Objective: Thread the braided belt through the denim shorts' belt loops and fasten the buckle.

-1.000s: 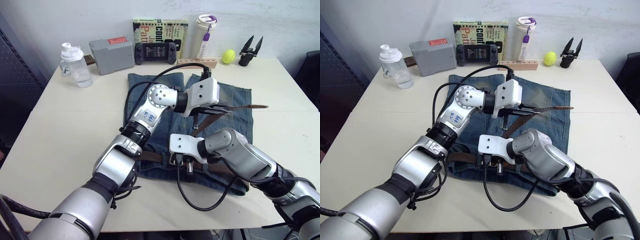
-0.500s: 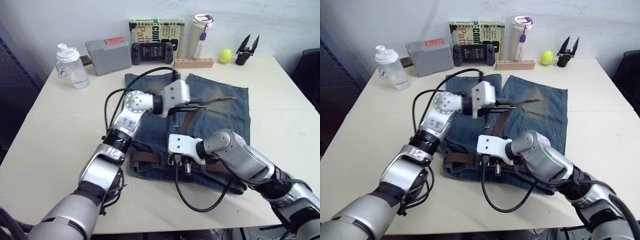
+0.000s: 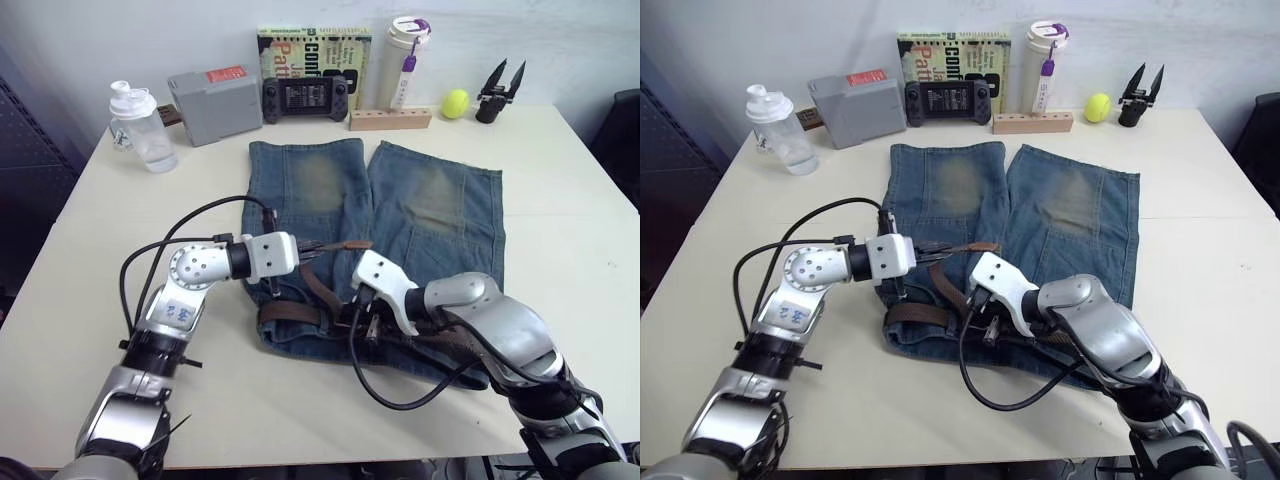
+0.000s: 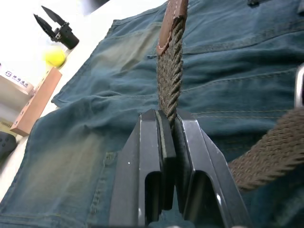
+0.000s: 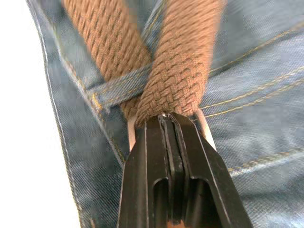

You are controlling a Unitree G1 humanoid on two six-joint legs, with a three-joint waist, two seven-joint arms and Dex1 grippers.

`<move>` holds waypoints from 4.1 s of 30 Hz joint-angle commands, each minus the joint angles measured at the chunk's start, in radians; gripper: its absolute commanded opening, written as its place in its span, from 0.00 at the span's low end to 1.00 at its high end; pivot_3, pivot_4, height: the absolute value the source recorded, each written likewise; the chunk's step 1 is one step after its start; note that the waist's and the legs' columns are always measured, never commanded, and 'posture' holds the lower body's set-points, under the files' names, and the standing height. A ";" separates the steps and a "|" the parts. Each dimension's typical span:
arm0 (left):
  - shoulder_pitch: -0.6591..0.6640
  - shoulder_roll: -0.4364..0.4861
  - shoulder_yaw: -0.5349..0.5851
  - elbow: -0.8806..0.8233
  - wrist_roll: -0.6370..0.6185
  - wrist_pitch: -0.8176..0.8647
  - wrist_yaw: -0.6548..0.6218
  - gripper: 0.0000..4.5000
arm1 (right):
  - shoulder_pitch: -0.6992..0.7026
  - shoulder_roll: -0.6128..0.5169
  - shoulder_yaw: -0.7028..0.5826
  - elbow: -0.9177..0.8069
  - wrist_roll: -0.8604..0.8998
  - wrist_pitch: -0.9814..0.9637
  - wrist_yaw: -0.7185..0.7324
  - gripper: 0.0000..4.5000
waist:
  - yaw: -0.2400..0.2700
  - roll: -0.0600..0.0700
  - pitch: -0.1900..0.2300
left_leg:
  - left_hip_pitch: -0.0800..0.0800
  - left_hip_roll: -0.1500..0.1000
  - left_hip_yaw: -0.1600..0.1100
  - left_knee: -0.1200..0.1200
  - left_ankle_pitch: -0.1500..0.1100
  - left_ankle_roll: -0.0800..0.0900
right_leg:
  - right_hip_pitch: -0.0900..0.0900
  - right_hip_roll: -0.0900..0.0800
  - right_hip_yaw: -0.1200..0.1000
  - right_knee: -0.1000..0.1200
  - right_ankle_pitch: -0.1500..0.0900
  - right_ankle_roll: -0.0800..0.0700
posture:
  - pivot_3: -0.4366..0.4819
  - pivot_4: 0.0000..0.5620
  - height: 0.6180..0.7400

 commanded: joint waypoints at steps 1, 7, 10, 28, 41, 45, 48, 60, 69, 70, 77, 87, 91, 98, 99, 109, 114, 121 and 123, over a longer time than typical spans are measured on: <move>0.024 0.021 0.008 -0.100 -0.007 0.015 0.007 0.00 | 0.015 0.034 -0.077 -0.093 0.035 0.051 -0.071 0.07 | 0.002 0.001 0.000 | 0.000 0.000 0.000 0.001 0.000 0.000 | 0.000 0.000 0.000 0.000 0.000 0.000 | 0.48 0.27 0.92; 0.034 0.018 0.007 -0.142 -0.020 0.064 0.018 0.00 | 0.124 0.001 -0.205 -0.311 0.163 0.090 -0.032 0.61 | 0.006 0.001 0.001 | -0.002 -0.001 0.000 0.002 0.000 0.000 | 0.000 0.000 0.000 -0.001 0.000 0.000 | 0.48 0.27 0.92; 0.031 0.014 0.002 -0.146 -0.028 0.075 0.017 0.00 | 0.208 -0.097 -0.190 -0.365 0.201 -0.013 -0.009 0.88 | 0.003 0.001 0.002 | -0.002 -0.001 0.000 0.002 0.000 0.000 | 0.000 0.000 0.001 -0.001 0.000 0.000 | 0.48 0.27 0.92; -0.066 -0.017 0.020 -0.119 -0.112 0.166 0.014 0.00 | 0.499 -0.363 0.300 -0.226 -0.406 -0.679 -0.447 0.99 | 0.016 -0.001 0.003 | -0.001 -0.001 0.001 0.004 0.000 0.000 | 0.001 0.000 0.002 -0.002 0.000 0.001 | 0.48 0.27 0.92; -0.073 -0.007 0.015 -0.111 -0.121 0.188 0.020 0.00 | 0.536 -0.297 0.318 -0.135 -0.618 -0.783 -0.458 0.99 | 0.025 -0.001 0.003 | -0.001 -0.001 0.003 0.004 0.000 0.000 | 0.002 0.000 0.001 -0.002 0.000 0.001 | 0.48 0.27 0.92; -0.061 0.004 0.009 -0.114 -0.108 0.186 0.019 0.00 | 0.524 -0.259 0.319 -0.123 -0.630 -0.792 -0.436 0.81 | 0.024 -0.001 0.003 | -0.001 -0.001 0.004 0.004 0.000 0.000 | 0.002 0.000 0.001 -0.002 0.000 0.001 | 0.48 0.27 0.92; -0.045 0.022 -0.003 -0.117 -0.089 0.174 0.010 0.00 | 0.516 -0.230 0.316 -0.127 -0.633 -0.782 -0.413 0.53 | 0.023 -0.001 0.003 | -0.001 -0.001 0.004 0.004 0.000 0.000 | 0.001 0.000 0.002 -0.002 0.000 0.001 | 0.48 0.27 0.92; -0.013 0.075 -0.064 -0.107 -0.031 0.193 -0.039 0.00 | 0.447 -0.173 0.295 -0.116 -0.686 -0.756 -0.364 0.02 | 0.022 -0.001 0.003 | -0.001 0.000 0.010 0.004 0.000 0.000 | 0.001 0.001 0.002 -0.001 0.000 0.001 | 0.48 0.27 0.92; -0.015 0.084 -0.063 -0.113 -0.029 0.229 -0.056 0.00 | 0.453 -0.151 0.292 -0.105 -0.722 -0.773 -0.355 0.02 | 0.022 -0.001 0.003 | -0.001 0.000 0.011 0.004 0.000 0.000 | 0.001 0.001 0.002 -0.001 0.000 0.001 | 0.48 0.27 0.92; -0.017 0.089 -0.064 -0.115 -0.024 0.228 -0.059 0.00 | 0.455 -0.151 0.291 -0.104 -0.724 -0.776 -0.353 0.02 | 0.022 -0.001 0.003 | -0.001 0.000 0.011 0.004 0.000 0.000 | 0.001 0.001 0.002 -0.001 0.000 0.001 | 0.48 0.27 0.92; -0.035 0.107 -0.080 -0.115 -0.023 0.209 -0.104 0.00 | 0.446 -0.147 0.291 -0.097 -0.739 -0.812 -0.340 0.02 | 0.022 -0.001 0.003 | -0.001 0.000 0.011 0.004 0.000 0.000 | 0.001 0.001 0.002 -0.001 0.000 0.001 | 0.48 0.27 0.92; -0.129 0.110 -0.111 -0.024 -0.019 0.102 -0.180 0.00 | 0.440 -0.141 0.295 -0.086 -0.758 -0.852 -0.318 0.02 | 0.022 -0.001 0.003 | -0.001 0.000 0.011 0.004 0.000 0.000 | 0.001 0.001 0.002 -0.001 0.000 0.001 | 0.48 0.27 0.92; -0.188 0.099 -0.128 0.055 -0.012 0.031 -0.207 0.00 | 0.436 -0.143 0.300 -0.079 -0.763 -0.874 -0.302 0.02 | 0.021 -0.001 0.003 | -0.001 0.000 0.011 0.004 0.000 0.000 | 0.001 0.001 0.002 -0.001 0.000 0.001 | 0.48 0.27 0.92; -0.281 0.003 -0.186 0.167 -0.002 -0.060 -0.218 0.00 | 0.440 -0.132 0.299 -0.070 -0.770 -0.904 -0.286 0.02 | 0.022 -0.001 0.003 | -0.001 -0.001 0.012 0.004 0.000 0.000 | 0.001 0.001 0.002 0.000 0.000 0.001 | 0.48 0.27 0.92; -0.291 -0.014 -0.193 0.177 0.000 -0.067 -0.216 0.00 | 0.442 -0.130 0.298 -0.070 -0.771 -0.905 -0.284 0.02 | 0.022 -0.001 0.003 | -0.001 -0.001 0.012 0.004 0.000 0.000 | 0.001 0.001 0.002 0.000 0.000 0.001 | 0.48 0.27 0.92; -0.268 -0.178 -0.233 0.177 0.004 0.028 -0.158 0.00 | 0.489 -0.116 0.273 -0.090 -0.756 -0.856 -0.218 0.02 | 0.022 -0.001 0.003 | -0.001 -0.001 0.012 0.004 0.000 0.000 | 0.001 0.001 0.002 0.000 0.000 0.001 | 0.48 0.27 0.92; -0.221 -0.211 -0.247 0.151 0.016 0.067 -0.135 0.00 | 0.538 -0.088 0.198 -0.151 -0.700 -0.732 -0.155 0.39 | 0.028 -0.001 0.003 | -0.001 -0.001 0.011 0.005 0.000 0.001 | 0.001 0.001 0.002 0.000 0.000 0.001 | 0.48 0.27 0.92; -0.192 -0.224 -0.258 0.157 0.033 0.071 -0.113 0.00 | 0.539 -0.098 -0.073 -0.361 -0.439 -0.375 0.068 0.99 | 0.027 -0.001 0.003 | -0.001 -0.001 0.010 0.006 0.000 0.001 | 0.002 0.001 0.002 0.000 0.000 0.001 | 0.48 0.27 0.92; -0.189 -0.229 -0.260 0.157 0.034 0.073 -0.108 0.00 | 0.498 -0.120 -0.195 -0.376 -0.349 -0.286 0.142 0.99 | 0.028 -0.001 0.003 | -0.001 -0.001 0.010 0.006 -0.001 0.001 | 0.003 0.001 0.002 0.000 0.000 0.001 | 0.48 0.27 0.92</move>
